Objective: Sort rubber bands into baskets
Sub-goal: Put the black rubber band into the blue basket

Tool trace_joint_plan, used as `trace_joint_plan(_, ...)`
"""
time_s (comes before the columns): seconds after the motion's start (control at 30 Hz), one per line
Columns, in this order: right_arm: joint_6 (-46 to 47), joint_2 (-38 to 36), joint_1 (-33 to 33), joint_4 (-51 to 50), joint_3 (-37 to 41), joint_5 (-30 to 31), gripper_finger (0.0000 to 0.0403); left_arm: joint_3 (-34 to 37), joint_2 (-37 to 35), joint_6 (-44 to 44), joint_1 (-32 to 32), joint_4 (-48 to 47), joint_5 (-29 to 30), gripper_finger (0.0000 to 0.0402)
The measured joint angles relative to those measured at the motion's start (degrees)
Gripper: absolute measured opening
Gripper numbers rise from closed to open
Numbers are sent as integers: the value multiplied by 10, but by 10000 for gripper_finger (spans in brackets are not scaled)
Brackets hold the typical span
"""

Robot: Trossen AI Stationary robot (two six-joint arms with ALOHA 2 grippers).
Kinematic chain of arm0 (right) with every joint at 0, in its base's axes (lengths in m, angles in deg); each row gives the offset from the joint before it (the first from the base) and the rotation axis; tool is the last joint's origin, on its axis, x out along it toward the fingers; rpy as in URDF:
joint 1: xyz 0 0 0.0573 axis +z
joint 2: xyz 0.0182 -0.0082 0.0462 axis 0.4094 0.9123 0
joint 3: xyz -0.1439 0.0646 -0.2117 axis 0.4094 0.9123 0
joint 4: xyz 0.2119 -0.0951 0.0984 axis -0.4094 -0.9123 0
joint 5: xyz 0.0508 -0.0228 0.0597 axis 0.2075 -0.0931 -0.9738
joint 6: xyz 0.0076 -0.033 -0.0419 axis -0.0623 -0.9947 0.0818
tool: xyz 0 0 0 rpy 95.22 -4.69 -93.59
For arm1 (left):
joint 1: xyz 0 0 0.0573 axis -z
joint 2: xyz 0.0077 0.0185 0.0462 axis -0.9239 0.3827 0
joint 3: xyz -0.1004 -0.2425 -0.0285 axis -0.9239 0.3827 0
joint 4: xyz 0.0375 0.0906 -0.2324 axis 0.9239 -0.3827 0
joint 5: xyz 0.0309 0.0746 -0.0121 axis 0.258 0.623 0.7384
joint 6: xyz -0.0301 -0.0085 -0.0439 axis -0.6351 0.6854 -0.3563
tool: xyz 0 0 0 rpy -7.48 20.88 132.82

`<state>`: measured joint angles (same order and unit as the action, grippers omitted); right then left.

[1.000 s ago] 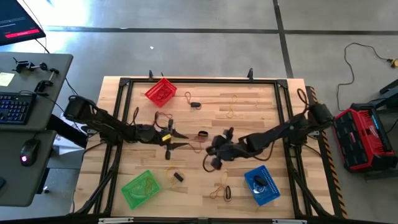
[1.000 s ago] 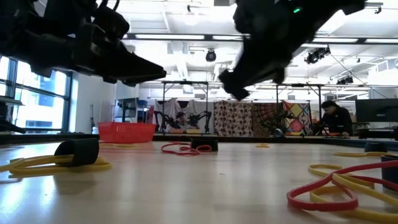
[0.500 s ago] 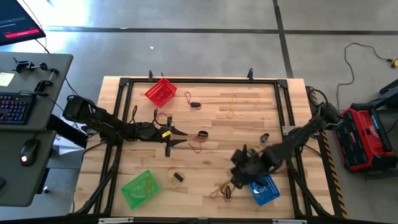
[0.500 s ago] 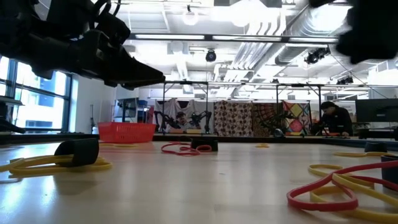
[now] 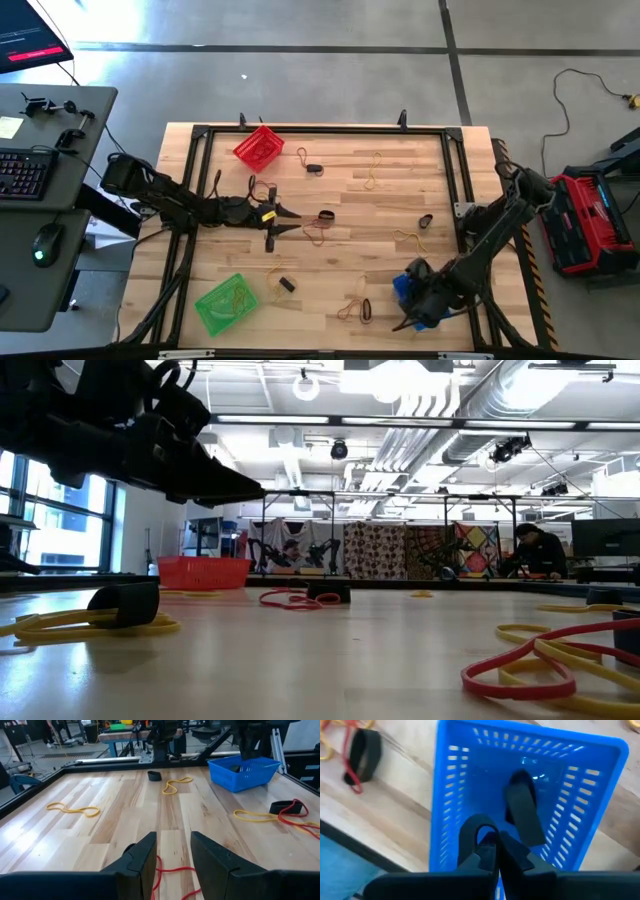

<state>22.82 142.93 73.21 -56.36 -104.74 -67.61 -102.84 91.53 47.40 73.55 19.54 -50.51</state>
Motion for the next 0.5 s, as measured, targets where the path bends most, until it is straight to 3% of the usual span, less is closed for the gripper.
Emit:
trace_joint_plan(0.27, 4, 0, 2, 28, 32, 0, 4, 0, 0, -4, 0, 0, 2, 113)
trace_joint_plan(0.5, 4, 0, 1, 25, 33, 0, 48, 0, 0, -4, 0, -1, 4, 113)
